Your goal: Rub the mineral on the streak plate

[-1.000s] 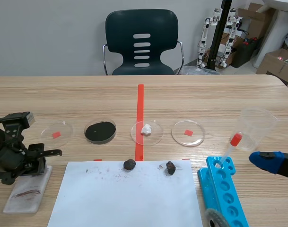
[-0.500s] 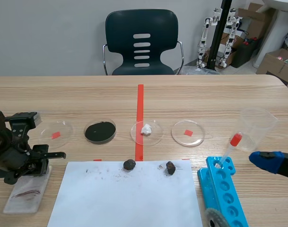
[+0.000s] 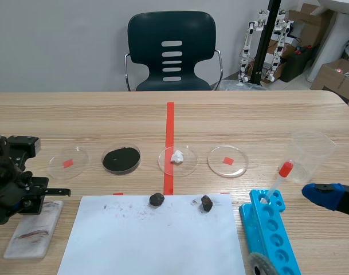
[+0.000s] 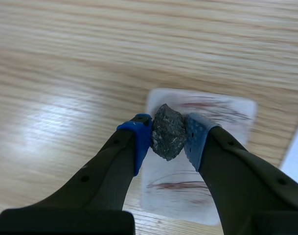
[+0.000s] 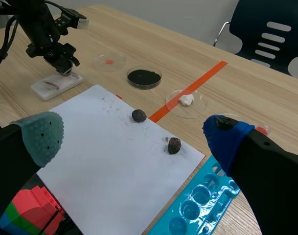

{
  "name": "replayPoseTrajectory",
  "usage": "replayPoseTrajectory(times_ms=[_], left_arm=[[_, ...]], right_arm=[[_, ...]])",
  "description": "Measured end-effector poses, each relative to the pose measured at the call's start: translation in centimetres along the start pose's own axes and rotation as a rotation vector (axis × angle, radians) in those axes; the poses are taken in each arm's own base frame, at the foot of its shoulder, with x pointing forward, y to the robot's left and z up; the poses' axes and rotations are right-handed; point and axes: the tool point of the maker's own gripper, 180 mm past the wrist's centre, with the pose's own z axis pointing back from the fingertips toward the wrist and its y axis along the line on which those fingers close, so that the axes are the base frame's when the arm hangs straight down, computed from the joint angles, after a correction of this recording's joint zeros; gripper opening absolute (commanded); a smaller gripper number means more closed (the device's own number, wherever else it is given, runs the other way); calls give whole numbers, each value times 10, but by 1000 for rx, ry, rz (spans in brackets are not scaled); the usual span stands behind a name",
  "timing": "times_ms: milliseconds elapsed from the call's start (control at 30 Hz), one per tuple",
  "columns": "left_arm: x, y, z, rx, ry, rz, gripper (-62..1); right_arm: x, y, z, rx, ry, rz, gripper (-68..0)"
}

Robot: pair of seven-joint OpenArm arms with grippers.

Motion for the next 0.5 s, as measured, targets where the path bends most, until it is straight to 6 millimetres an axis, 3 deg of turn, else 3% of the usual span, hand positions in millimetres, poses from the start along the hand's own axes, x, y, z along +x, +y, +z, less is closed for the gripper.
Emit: replayPoseTrajectory(times_ms=[333,500], left_arm=[[-2,-6,0,-61,13,38,-519],[2,-26,2,-184,-7,60,-519]], right_arm=[[0,0,0,0,0,0,-84],[0,0,0,0,0,0,-84]])
